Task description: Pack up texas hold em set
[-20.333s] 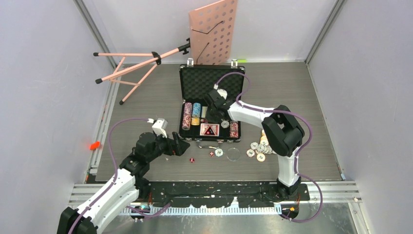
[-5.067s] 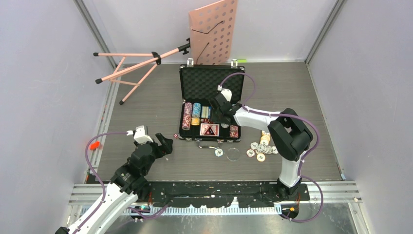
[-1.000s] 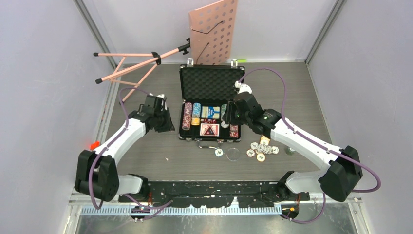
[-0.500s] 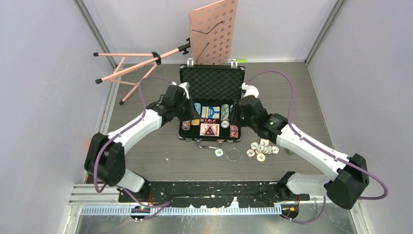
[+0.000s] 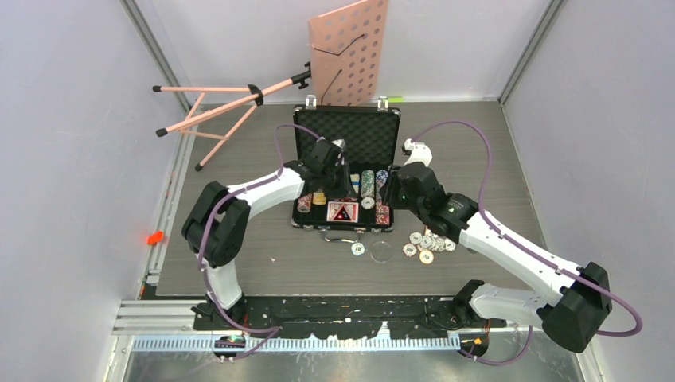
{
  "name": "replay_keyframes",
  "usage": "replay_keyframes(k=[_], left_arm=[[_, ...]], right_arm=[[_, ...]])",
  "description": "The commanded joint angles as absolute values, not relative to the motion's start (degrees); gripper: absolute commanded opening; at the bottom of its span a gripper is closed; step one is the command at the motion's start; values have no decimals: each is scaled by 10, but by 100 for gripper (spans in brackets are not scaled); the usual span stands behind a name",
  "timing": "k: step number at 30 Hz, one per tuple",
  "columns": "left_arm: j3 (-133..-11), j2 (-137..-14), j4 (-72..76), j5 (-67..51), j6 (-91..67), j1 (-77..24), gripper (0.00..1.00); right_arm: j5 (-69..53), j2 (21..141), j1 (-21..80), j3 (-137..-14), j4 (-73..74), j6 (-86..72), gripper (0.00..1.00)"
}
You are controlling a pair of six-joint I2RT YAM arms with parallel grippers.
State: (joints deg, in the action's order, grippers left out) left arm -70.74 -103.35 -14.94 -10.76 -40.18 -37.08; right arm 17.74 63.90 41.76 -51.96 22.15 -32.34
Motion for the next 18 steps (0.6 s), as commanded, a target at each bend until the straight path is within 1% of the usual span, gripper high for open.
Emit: replay_keyframes(k=[1,11,18], left_arm=[[-744,-1055,-113,-114,-412,-383,13],[-755,-1085,-106,-89,-405,-385,13],[-773,-1096,-139,-52,-388,-386,12]], right_arm=[[205,614,414,-513,190,-333,34],[202,606,413,-512,187,-335,34],[203,598,413,-509,188,-334,33]])
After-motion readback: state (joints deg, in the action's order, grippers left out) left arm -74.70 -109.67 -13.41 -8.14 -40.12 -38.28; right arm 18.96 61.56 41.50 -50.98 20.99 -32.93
